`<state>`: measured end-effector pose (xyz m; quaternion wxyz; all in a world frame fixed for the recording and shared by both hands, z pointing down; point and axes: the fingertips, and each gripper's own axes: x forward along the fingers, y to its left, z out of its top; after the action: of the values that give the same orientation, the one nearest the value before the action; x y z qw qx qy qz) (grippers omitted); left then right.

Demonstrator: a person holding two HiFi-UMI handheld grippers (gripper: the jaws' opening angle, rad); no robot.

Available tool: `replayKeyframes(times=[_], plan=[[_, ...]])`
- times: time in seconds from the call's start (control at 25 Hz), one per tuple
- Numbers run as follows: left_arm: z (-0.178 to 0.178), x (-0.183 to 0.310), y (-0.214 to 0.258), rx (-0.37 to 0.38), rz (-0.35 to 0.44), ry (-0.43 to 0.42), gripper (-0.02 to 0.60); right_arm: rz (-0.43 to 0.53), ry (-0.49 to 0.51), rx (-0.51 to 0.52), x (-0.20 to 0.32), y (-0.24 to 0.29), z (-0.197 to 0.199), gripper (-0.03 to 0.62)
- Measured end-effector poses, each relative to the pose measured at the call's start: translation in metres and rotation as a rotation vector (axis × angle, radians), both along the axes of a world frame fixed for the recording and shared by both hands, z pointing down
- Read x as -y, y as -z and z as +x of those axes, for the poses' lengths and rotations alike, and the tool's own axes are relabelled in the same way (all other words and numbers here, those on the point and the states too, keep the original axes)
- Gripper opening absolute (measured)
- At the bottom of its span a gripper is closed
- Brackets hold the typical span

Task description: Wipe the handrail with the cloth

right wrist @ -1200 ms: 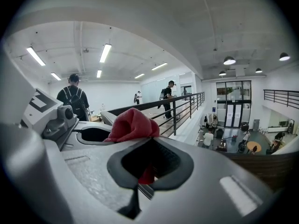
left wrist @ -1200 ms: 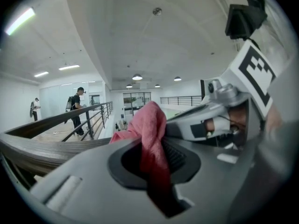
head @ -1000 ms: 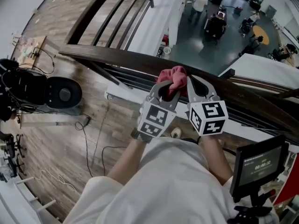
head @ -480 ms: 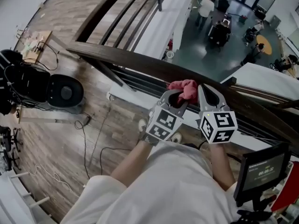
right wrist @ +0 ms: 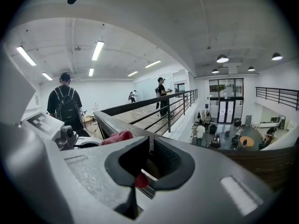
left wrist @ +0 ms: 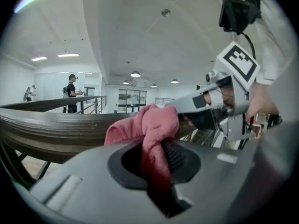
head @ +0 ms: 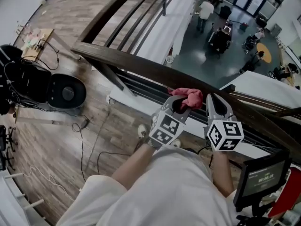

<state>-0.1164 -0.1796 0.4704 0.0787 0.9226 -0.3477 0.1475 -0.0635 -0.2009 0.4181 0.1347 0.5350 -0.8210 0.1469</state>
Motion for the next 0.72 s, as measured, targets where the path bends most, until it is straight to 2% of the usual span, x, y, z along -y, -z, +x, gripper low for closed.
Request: replayKeyframes(times=[0.16,0.36,0.72], plan=[[-0.003,0.0,0.004,-0.006,0.012,-0.016,0.069,-0.004,-0.026,-0.001,0.0,0.0,0.004,0.032],[-0.018,0.005,-0.002,-0.008,-0.011,-0.011,0.071,0.003,-0.069,-0.002,0.002,0.002,0.011,0.023],[-0.051,0.008,0.004,-0.005,0.026,0.011,0.072,-0.011,-0.11,-0.004,-0.003,-0.002,0.01,0.005]])
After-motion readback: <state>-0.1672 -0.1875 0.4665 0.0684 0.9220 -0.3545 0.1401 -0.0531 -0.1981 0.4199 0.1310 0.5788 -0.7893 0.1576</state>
